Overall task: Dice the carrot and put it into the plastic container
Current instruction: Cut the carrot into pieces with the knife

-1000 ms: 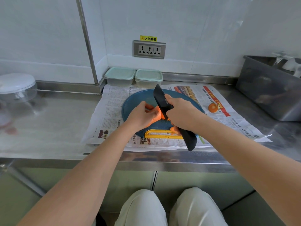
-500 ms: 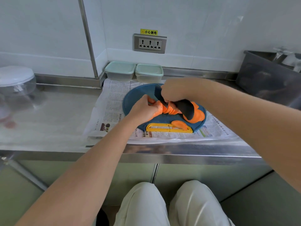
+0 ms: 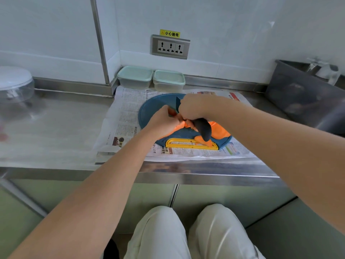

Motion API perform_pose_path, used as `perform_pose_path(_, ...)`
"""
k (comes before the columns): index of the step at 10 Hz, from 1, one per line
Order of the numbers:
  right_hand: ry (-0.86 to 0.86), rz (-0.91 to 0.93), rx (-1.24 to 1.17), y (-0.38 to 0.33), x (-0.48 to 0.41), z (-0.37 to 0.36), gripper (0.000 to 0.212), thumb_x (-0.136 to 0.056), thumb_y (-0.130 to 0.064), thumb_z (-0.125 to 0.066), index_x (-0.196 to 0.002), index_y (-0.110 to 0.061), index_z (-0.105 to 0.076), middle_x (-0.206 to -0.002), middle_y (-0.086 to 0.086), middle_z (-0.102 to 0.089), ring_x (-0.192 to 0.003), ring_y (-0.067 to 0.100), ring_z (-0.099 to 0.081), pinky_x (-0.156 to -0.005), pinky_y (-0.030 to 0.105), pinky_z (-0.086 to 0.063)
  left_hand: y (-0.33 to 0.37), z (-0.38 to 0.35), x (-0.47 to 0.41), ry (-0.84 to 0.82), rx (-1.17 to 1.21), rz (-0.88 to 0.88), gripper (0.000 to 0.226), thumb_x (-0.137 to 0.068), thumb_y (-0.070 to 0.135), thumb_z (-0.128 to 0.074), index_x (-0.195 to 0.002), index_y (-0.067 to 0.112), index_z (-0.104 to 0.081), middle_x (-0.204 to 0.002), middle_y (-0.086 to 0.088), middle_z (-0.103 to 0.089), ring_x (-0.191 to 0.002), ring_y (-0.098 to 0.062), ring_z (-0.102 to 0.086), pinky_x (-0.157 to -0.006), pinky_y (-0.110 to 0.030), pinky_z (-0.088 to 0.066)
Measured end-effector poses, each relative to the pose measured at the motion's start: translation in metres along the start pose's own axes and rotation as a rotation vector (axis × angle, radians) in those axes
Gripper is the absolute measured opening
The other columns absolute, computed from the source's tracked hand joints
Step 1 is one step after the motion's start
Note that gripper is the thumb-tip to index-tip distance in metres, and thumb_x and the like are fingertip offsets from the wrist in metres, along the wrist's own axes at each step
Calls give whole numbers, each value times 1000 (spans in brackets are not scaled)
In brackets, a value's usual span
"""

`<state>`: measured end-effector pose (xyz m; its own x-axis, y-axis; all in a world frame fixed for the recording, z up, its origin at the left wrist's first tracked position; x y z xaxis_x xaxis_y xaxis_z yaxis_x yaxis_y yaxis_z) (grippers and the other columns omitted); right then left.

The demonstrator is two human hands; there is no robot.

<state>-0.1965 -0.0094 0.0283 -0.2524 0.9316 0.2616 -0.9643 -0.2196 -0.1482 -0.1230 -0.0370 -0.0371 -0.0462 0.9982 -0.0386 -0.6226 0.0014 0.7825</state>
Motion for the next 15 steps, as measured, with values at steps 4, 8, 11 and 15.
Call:
perform_pose_path(4,88,-39,-380,27,3,-53,73,-92,-1,-35,-153,-20,-1,-84,10,-53,-58,20,-55,-50,30,-50,-9,1,0,-28,134,12,37,-88,50,-60,-106,19,-51,-98,1,-64,-91,-16,-62,-87,-37,-51)
perform_pose_path(8,102,-19,-759,91,11,-15,47,-93,-7,-49,-137,-18,-37,-52,4,-55,-32,11,-45,-40,23,-44,-4,10,5,18,-43,-39,42,-90,49,-56,-119,19,-54,-111,5,-60,-92,-6,-55,-76,-22,-42)
perform_pose_path(11,199,-4,-711,150,19,3,37,-93,-10,-55,-126,-22,-42,-59,3,-61,-34,10,-49,-39,22,-42,85,-29,32,-37,-585,-587,46,-74,59,-66,-112,34,-66,-114,11,-52,-113,-14,-37,-93,-29,-21)
perform_pose_path(15,244,54,-790,185,14,5,38,-93,-9,-53,-128,-20,-43,-63,7,-63,-37,13,-50,-43,26,-45,90,-63,20,-273,-571,-510,10,-84,40,-67,-90,32,-68,-98,17,-57,-96,-1,-48,-88,-22,-34)
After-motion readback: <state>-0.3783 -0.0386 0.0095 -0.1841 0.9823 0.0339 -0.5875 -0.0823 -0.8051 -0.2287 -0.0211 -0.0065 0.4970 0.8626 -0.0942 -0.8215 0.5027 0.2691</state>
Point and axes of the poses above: each hand's wrist, its own x-axis away from the middle knuckle, its own z-axis out of the back of the hand, y = z × x, the point moved 10 cm from there along -x, towards the middle knuckle
